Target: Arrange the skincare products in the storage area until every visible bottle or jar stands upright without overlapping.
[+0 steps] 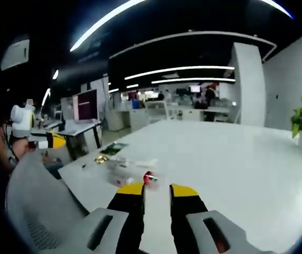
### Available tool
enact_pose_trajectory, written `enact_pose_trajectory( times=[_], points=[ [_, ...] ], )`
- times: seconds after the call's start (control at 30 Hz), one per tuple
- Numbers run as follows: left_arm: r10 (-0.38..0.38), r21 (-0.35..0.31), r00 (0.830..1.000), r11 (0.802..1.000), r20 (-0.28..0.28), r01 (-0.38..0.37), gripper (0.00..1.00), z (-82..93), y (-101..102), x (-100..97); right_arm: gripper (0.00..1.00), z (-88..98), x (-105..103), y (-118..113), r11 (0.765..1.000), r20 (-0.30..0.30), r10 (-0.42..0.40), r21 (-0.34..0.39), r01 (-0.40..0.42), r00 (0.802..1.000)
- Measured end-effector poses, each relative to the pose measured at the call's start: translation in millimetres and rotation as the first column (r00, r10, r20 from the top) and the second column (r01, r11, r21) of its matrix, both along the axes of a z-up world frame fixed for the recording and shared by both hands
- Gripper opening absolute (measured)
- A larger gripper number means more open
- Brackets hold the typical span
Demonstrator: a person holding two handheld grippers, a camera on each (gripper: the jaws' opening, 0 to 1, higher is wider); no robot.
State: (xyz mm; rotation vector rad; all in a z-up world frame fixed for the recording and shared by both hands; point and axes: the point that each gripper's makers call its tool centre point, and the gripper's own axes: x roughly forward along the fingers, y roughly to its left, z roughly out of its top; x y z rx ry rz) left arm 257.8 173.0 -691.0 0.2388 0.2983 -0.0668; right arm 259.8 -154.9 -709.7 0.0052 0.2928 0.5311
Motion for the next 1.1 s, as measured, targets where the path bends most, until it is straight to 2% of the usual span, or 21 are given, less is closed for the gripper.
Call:
enact_pose_trajectory(
  times=[0.07, 0.1, 0.17, 0.33, 0.47, 0.6, 0.77, 0.8, 0.87, 0.97, 1.07, 1.1],
  points=[
    [0.012, 0.003, 1.0, 1.0, -0.015, -0.012, 0.1, -2.9, 2.5, 1.3, 0.13, -0.3, 0.2, 3.7, 0.999, -0.01, 0.049, 0.017, -0.049, 0.999],
    [0.014, 0.013, 0.999, 1.0, -0.042, -0.014, 0.11, -7.4, 3.8, 1.0, 0.14, -0.1, 2.4, 4.1, 0.997, -0.02, 0.069, 0.047, -0.068, 0.997],
    [0.012, 0.022, 0.999, 1.0, -0.052, -0.011, 0.11, -8.9, 3.1, 1.1, 0.14, 0.2, 10.2, -0.2, 0.995, -0.017, 0.084, 0.055, -0.083, 0.996],
    [0.043, 0.05, 0.999, 0.998, -0.013, -0.043, 0.09, -2.7, 8.7, 0.6, 0.16, 2.4, 33.6, -8.2, 0.995, 0.004, 0.102, 0.023, -0.102, 0.995],
    [0.055, 0.057, 0.998, 0.997, -0.013, -0.054, 0.08, -2.6, 10.0, 0.9, 0.18, 6.8, 53.9, -9.9, 0.994, 0.021, 0.105, 0.031, -0.106, 0.994],
    [0.061, 0.056, 0.998, 0.997, -0.008, -0.061, 0.09, -1.3, 10.3, 0.0, 0.18, 11.1, 73.5, -8.2, 0.992, 0.034, 0.129, -0.017, -0.128, 0.991],
    [0.094, -0.004, 0.995, 0.996, 0.012, -0.094, 0.11, 1.7, 15.7, -1.2, 0.22, 19.9, 99.2, -2.6, 0.99, 0.065, 0.141, -0.033, -0.139, 0.988],
    [0.099, -0.011, 0.995, 0.995, 0.011, -0.098, 0.11, 0.8, 17.3, -0.9, 0.23, 19.2, 104.4, 0.2, 0.987, 0.067, 0.153, -0.054, -0.15, 0.986],
    [0.107, -0.014, 0.994, 0.994, 0.011, -0.106, 0.11, -2.0, 19.2, -1.0, 0.24, 15.5, 111.0, 5.4, 0.978, 0.062, 0.184, -0.115, -0.176, 0.981],
    [0.118, 0.009, 0.993, 0.993, 0.015, -0.119, 0.11, -6.4, 23.0, -2.3, 0.26, 12.2, 120.5, 14.9, 0.964, 0.06, 0.221, -0.166, -0.208, 0.973],
    [0.116, -0.045, 0.993, 0.992, 0.019, -0.115, 0.13, -5.6, 22.9, -2.3, 0.29, 8.6, 128.7, 23.9, 0.955, 0.048, 0.245, -0.186, -0.232, 0.968],
    [0.113, -0.044, 0.993, 0.993, 0.018, -0.113, 0.14, -6.1, 22.2, -2.3, 0.29, 5.1, 130.5, 30.0, 0.942, 0.033, 0.276, -0.207, -0.264, 0.961]
  ],
)
